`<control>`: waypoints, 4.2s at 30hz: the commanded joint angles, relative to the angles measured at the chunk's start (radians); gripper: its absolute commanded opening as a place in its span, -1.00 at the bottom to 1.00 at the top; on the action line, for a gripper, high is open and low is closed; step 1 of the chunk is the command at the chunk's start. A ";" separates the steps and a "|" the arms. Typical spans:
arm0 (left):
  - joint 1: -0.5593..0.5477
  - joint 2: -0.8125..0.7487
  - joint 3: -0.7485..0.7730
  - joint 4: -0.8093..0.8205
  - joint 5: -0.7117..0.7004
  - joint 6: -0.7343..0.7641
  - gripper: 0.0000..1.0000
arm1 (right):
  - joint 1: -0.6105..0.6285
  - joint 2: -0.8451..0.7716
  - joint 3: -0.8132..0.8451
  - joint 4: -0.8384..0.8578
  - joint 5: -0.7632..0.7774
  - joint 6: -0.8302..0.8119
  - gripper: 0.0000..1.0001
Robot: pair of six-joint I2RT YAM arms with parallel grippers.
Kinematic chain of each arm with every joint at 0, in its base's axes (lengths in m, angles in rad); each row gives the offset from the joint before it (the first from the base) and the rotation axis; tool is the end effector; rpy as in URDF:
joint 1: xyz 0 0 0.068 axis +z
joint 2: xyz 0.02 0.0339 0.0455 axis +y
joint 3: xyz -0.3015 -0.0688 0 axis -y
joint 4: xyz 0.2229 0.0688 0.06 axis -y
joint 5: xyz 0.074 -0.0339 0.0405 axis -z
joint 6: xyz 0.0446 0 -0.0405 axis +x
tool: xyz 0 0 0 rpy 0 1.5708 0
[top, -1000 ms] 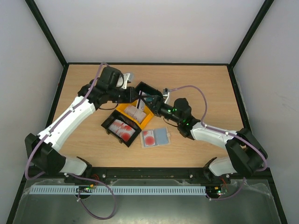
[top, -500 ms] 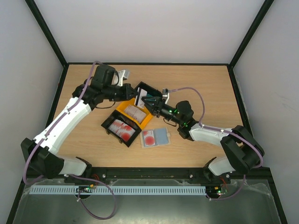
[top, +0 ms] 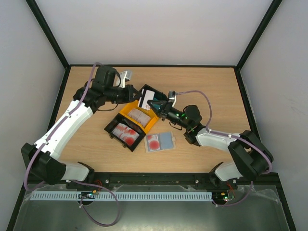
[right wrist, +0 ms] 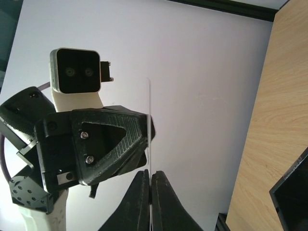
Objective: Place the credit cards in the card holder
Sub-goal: Pick up the credit card from the storage box, then insert the credit card into the card holder.
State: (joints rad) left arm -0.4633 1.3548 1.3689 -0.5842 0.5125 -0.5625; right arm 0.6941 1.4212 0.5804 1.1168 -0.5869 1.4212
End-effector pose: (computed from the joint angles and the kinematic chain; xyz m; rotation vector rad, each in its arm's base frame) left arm 0.2339 -0.1413 0.4102 0.2112 2.2717 -1.1215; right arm 0.1958 0.1951 0.3158 -0.0286 1.7167 2.0735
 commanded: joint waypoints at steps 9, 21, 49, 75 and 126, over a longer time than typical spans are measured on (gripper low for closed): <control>0.026 -0.134 -0.163 0.178 0.146 -0.092 0.38 | -0.027 -0.144 0.000 -0.115 -0.099 -0.104 -0.96; 0.019 -0.175 -0.266 0.303 0.319 -0.144 -0.66 | -0.027 -0.214 -0.007 -0.256 -0.224 -0.152 -0.96; -0.511 0.004 -0.873 0.954 -0.466 -0.582 -0.95 | 0.051 -0.335 -0.073 -1.508 0.423 -0.688 0.18; -0.481 0.178 -0.868 1.061 -0.437 -0.657 -0.95 | 0.087 -0.128 -0.056 -1.446 0.446 -0.750 -0.18; -0.608 0.364 -0.564 0.776 -0.524 -0.368 0.08 | 0.088 -0.138 -0.095 -1.382 0.385 -0.689 -0.49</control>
State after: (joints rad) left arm -1.0622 1.6711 0.7460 0.2176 -0.0402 -1.0084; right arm 0.7784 1.2953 0.5182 -0.2718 -0.1894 0.7116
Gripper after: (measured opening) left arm 0.549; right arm 0.257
